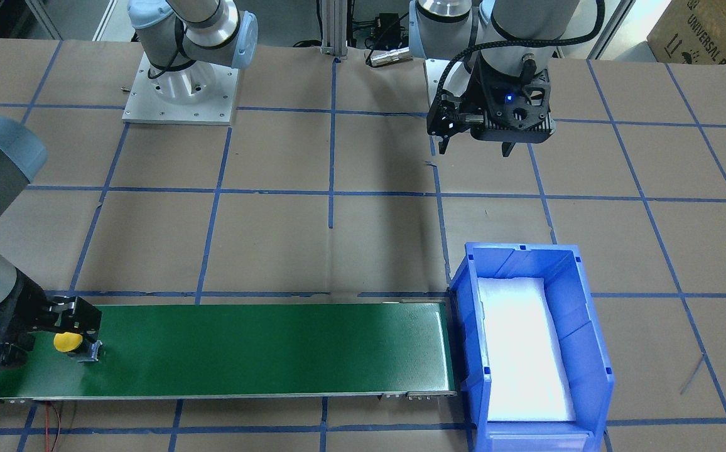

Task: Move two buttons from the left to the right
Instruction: 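Grasp the yellow button with the right gripper and lift it, then place the yellow button into the far blue bin and release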

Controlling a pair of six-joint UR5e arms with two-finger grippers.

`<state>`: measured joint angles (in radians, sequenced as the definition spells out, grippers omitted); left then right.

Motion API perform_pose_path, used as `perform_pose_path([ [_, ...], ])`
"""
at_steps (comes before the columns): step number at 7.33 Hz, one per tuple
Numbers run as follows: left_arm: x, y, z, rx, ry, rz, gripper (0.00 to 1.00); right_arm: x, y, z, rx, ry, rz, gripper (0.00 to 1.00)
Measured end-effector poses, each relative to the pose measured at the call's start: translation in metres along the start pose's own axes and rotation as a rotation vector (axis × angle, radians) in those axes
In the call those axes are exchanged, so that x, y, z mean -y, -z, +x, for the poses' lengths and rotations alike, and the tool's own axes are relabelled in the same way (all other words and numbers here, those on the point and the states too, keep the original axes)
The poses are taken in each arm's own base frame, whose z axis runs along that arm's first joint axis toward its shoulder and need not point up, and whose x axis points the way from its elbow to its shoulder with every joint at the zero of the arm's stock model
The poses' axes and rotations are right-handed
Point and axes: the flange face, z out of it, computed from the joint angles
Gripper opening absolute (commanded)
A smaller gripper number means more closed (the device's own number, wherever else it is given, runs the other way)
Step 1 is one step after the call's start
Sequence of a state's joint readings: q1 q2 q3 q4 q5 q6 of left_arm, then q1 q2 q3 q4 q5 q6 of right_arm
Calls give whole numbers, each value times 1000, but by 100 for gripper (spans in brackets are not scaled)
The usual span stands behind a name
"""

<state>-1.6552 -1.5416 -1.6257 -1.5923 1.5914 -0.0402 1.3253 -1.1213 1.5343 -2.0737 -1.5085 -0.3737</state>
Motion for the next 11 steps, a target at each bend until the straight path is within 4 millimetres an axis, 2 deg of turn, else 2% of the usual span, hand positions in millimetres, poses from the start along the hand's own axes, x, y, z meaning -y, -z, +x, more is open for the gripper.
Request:
perform_pose_path([
  [1,0,0,0,0,0,0,100,0,-1,0,-1,0,2,44],
  [2,0,0,0,-1,0,0,100,0,-2,0,-2,1,4,39],
  [5,0,1,0,-1,0,1,100,1,-1,1,-7,7,7,38],
  [7,0,1,0,-1,0,2,100,5,17,14,-29,7,37,39],
  [8,0,1,0,0,0,2,100,5,36,40,-48,5,67,39],
  [9,-1,1,0,0,0,1,100,-2,57,77,-69,-4,96,39],
  [11,-1,0,0,0,1,0,100,-36,93,163,-105,-24,142,40],
])
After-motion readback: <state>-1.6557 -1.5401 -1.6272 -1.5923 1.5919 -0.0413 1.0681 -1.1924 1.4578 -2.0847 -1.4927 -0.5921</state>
